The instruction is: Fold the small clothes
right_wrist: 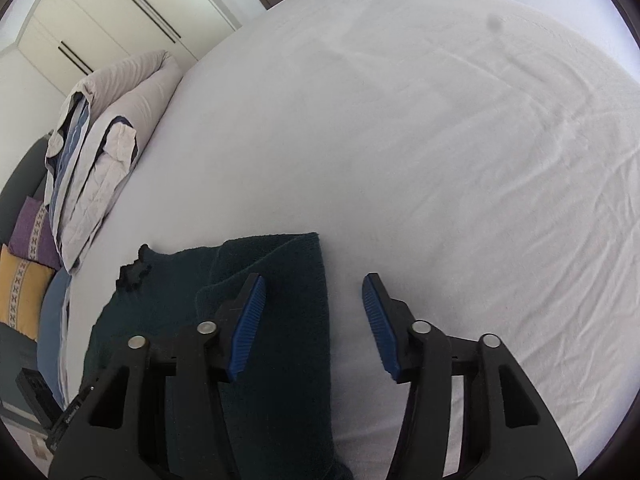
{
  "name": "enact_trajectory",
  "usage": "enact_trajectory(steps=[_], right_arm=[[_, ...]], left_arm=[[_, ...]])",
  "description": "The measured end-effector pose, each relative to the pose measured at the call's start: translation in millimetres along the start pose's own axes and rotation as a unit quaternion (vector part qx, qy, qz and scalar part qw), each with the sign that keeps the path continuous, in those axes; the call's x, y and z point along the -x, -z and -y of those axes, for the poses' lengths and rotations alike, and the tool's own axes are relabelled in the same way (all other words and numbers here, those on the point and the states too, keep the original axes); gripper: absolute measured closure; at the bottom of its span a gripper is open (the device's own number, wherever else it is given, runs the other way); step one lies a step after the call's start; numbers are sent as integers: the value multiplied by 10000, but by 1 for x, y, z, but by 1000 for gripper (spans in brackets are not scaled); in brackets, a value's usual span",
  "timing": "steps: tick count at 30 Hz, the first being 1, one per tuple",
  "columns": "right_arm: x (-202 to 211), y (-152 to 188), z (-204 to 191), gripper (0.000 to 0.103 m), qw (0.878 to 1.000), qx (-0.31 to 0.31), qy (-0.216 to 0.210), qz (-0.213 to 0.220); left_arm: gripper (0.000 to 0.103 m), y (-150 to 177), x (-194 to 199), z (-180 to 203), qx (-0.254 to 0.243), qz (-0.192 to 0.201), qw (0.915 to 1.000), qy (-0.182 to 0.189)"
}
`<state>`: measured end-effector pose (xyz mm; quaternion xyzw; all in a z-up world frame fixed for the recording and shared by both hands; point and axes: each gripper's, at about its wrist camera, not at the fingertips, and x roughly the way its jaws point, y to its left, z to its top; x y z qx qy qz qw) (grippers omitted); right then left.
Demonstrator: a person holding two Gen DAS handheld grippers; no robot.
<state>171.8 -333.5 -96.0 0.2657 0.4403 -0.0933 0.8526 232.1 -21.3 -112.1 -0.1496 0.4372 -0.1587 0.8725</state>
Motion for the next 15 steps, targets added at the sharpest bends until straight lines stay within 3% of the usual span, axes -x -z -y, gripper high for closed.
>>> enact_trajectory(steps=[2, 8, 15], right_arm=[[-7, -4, 1, 83, 10000, -14, 92, -10], [-8, -1, -7, 84, 9999, 69, 76, -31], [-14, 4, -24, 95, 9985, 464, 272, 40]], left_arm=[[94, 4, 1, -2, 53, 62, 10000, -11], [94, 8, -3, -12, 233, 82, 9997, -9], [95, 17, 2, -17, 351, 167, 9992, -96]])
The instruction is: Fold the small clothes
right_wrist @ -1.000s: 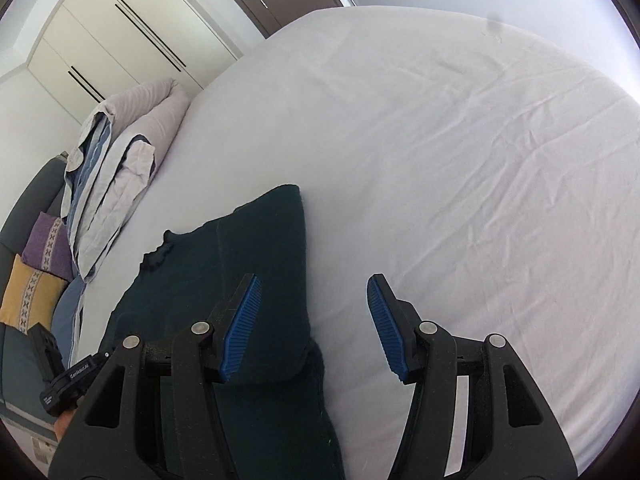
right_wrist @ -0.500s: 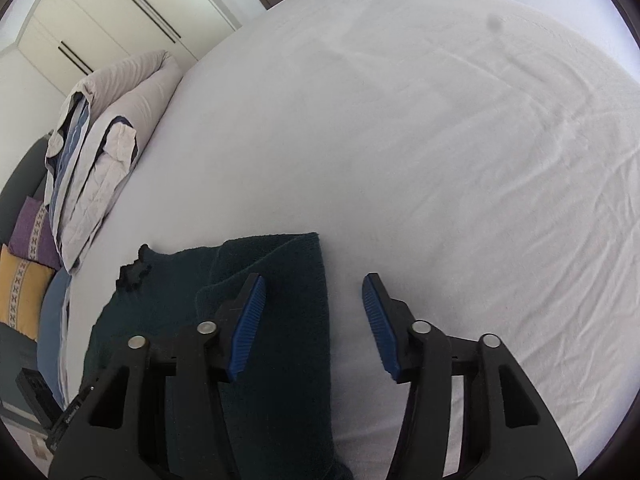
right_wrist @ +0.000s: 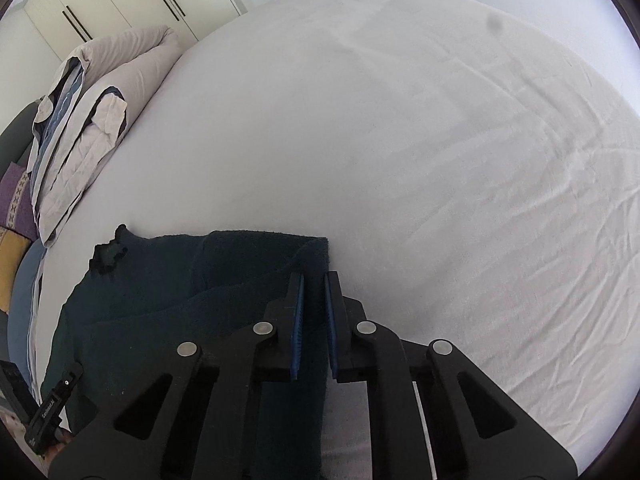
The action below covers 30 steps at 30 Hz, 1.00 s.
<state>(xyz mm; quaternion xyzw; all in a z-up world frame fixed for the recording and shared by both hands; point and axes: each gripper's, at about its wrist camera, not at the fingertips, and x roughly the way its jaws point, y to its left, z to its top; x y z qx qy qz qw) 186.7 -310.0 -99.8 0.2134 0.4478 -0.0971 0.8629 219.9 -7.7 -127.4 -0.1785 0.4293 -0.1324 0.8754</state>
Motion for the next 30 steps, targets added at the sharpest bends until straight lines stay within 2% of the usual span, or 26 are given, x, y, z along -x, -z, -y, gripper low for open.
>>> enact_trajectory(steps=[8, 12, 16, 18, 22, 24, 26, 28, 30], right_arm=[[-9, -6, 11, 97, 9999, -82, 68, 71], [5, -3, 12, 93, 9994, -334, -98, 16], [31, 26, 3, 85, 9992, -266, -276, -83], [36, 44, -5, 77, 9996, -92, -155, -207], [41, 68, -14, 70, 9995, 31, -87, -289], [43, 75, -17, 67, 9995, 85, -100, -291], [46, 79, -20, 67, 9992, 24, -227, -316], [49, 81, -20, 65, 9989, 15, -341, -315], [47, 85, -25, 65, 9991, 216, -199, -322]], left_arm=[[97, 3, 2, -2, 10, -14, 10000, -45], [97, 8, 6, -3, 32, -23, 10000, -20], [98, 8, 8, -5, 85, -18, 10000, 16], [98, 9, 8, -5, 84, -23, 10000, 18], [98, 7, 7, 0, -35, -119, 9999, 26], [89, 5, 7, 3, -69, -133, 9999, -45], [60, 1, 7, 0, 67, -144, 9998, 77], [51, -3, 9, -1, 156, -91, 9997, 141], [51, -6, 3, 6, 28, -187, 9997, 155]])
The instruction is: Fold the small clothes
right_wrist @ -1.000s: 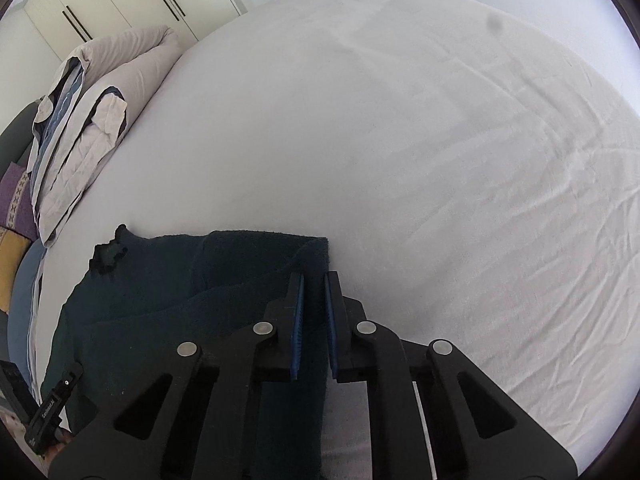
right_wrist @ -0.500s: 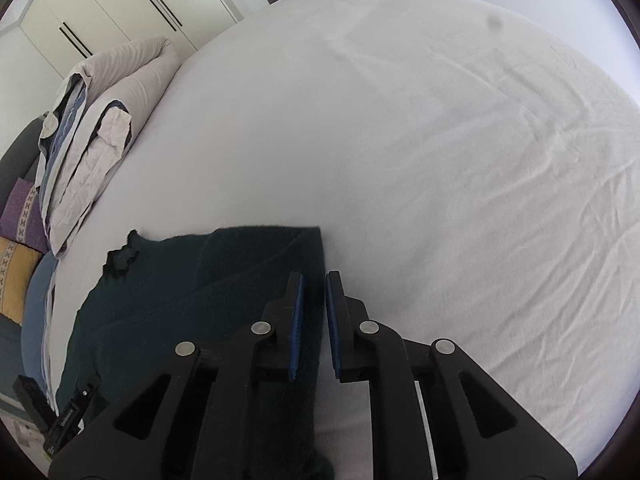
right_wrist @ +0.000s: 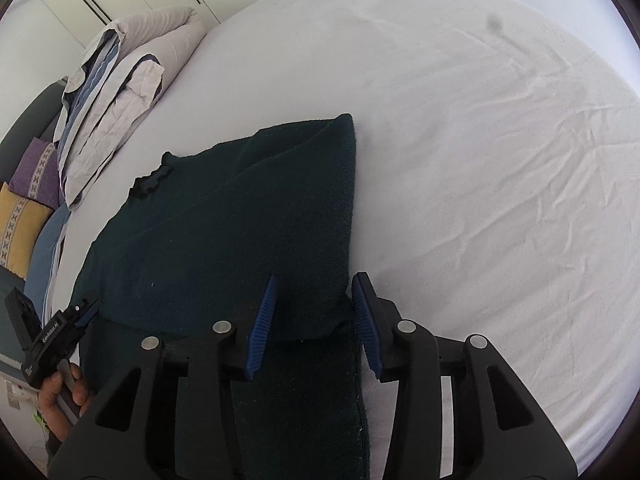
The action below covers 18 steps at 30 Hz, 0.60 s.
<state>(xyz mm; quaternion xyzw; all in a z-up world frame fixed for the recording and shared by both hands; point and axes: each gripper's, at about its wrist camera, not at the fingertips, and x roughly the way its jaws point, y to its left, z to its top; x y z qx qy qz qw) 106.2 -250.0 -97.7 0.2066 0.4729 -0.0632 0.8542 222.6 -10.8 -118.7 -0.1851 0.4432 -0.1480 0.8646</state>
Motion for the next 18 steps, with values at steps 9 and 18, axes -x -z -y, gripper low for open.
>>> enact_trajectory(steps=[9, 18], right_arm=[[-5, 8, -10, 84, 9975, 524, 471, -42], [-1, 10, 0, 91, 9985, 352, 420, 45]], left_arm=[[95, 3, -12, 8, -201, -199, 9993, -263], [96, 12, -3, 4, -186, -127, 9992, -323]])
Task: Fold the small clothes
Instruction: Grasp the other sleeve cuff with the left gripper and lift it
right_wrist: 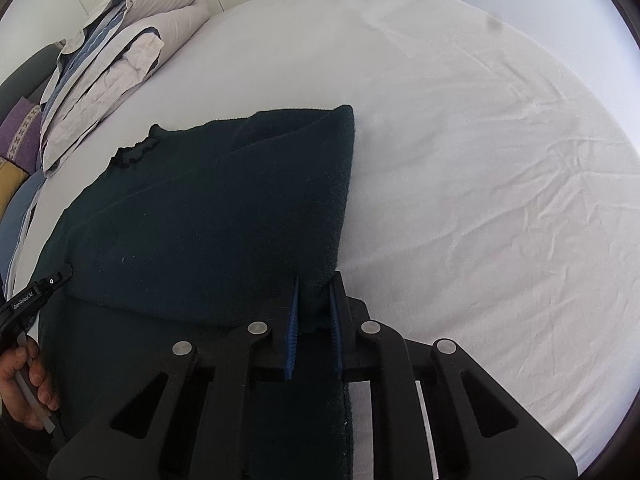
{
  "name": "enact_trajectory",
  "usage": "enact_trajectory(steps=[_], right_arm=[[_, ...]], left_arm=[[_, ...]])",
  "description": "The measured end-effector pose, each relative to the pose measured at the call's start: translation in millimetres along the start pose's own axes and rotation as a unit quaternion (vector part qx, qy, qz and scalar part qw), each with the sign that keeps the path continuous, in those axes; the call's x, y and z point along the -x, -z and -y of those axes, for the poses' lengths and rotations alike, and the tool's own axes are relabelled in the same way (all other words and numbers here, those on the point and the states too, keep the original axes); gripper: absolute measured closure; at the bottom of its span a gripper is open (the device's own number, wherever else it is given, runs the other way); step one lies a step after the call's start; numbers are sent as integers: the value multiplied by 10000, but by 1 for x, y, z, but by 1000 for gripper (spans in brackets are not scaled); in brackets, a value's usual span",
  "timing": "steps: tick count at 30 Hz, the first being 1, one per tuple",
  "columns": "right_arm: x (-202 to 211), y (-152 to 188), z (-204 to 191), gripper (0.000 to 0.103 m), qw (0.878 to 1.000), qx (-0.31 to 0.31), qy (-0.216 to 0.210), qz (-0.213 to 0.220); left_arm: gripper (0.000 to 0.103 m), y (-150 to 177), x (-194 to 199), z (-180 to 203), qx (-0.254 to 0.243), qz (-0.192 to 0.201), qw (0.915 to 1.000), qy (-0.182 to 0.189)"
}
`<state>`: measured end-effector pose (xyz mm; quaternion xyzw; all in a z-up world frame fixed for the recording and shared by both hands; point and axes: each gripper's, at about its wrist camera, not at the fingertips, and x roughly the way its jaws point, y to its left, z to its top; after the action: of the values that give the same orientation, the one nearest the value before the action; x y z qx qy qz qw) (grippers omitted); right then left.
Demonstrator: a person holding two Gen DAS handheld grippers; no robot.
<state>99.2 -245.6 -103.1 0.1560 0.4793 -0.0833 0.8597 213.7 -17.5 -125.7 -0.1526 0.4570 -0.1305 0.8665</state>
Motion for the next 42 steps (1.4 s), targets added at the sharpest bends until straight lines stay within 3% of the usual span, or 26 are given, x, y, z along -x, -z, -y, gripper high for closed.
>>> enact_trajectory(steps=[8, 13, 15, 17, 20, 21, 24, 26, 27, 29, 32, 34, 37, 40, 42], right_arm=[[-13, 1, 11, 92, 9999, 5, -148, 67], [-6, 1, 16, 87, 9987, -271, -394, 197], [4, -2, 19, 82, 9977, -523, -389, 204], [16, -6, 21, 80, 9967, -662, -278, 387], [35, -13, 12, 80, 9956, -551, -273, 710], [38, -14, 6, 80, 9955, -423, -255, 814], [33, -13, -8, 80, 9967, -168, -197, 767], [4, -10, -9, 80, 9996, 2, -42, 262], [-4, -8, -8, 80, 9997, 95, 49, 214], [2, -9, -8, 80, 9992, 95, 105, 370], [27, -12, -4, 79, 9975, -344, -146, 593], [46, -11, -9, 79, 9953, -449, -350, 782], [73, -5, -26, 79, 9928, -322, -620, 971], [100, 2, -53, 79, 9883, -194, -1047, 1095], [111, 6, -69, 79, 9860, -119, -1225, 1124]], left_arm=[[91, 1, -11, 0, -86, 70, 9998, -136], [88, -1, -10, -3, -47, 99, 9999, 28], [81, -2, -8, -7, 34, 107, 9997, 231], [66, -1, -3, -10, 110, 174, 9989, 421], [43, 0, 8, -9, 116, 372, 9983, 435], [40, 0, 11, -9, 127, 431, 9982, 399], [38, -1, 26, -12, 272, 544, 9972, 432], [38, -2, 41, -16, 324, 634, 9961, 524], [38, -2, 51, -20, 330, 689, 9957, 523], [38, 0, 76, -37, 421, 767, 9949, 501], [38, 5, 117, -78, 730, 1021, 9914, 373], [38, 12, 143, -117, 1188, 1179, 9856, 258], [38, 30, 175, -186, 2047, 1349, 9695, 4], [37, 53, 198, -255, 3031, 1471, 9415, -52], [37, 70, 211, -295, 3715, 1646, 9137, 3]])
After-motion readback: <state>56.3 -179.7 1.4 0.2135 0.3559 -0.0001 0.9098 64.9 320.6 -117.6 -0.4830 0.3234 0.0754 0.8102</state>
